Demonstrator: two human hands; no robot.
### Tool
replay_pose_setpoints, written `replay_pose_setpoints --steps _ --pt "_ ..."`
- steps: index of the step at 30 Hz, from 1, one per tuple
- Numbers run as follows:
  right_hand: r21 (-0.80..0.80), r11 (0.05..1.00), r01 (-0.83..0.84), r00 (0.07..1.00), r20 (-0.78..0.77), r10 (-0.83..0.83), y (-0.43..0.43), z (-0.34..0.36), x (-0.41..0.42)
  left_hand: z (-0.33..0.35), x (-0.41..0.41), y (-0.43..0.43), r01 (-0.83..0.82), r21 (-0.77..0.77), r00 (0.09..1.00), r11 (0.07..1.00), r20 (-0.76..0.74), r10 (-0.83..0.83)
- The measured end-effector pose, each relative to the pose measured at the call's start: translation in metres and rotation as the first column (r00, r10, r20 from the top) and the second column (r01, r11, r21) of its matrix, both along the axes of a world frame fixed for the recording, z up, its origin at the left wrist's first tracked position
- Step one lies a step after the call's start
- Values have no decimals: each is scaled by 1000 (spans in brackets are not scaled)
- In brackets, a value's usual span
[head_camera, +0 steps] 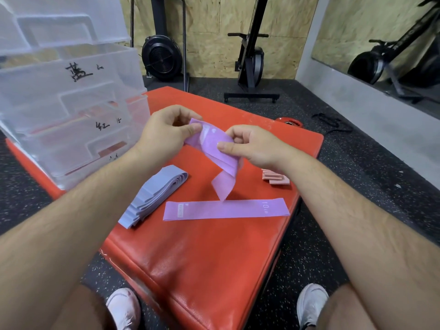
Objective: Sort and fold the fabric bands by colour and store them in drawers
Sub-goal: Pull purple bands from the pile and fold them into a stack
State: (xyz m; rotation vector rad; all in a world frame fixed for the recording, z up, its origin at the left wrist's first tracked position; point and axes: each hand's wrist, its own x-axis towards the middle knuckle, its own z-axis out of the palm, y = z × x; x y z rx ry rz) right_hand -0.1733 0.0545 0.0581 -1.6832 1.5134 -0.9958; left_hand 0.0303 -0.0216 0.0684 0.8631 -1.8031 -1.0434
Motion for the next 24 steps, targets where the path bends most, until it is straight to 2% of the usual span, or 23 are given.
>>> replay_pose_setpoints --steps 5,10,16,19,21,24 --pt "143 990 17 985 -173 8 11 -1 -27 0 6 -4 -36 83 997 996 -63 41" --pt "231 968 98 925 -380 -3 34 7 -49 -8 16 -8 -67 131 997 989 -38 72" --pt "340 924 177 902 -431 -14 65 2 -79 -27 30 -10 -123 208 992 970 16 122" --pt "396 900 183 946 -321 -51 77 -9 -91 -44 40 -10 -70 253 996 965 65 56" --pt "439 884 158 985 -132 -110 80 -23 -98 -54 42 -8 -67 247 994 967 101 43" --pt "486 863 138 968 118 -221 85 -40 -97 -67 42 -3 -82 243 991 967 122 53"
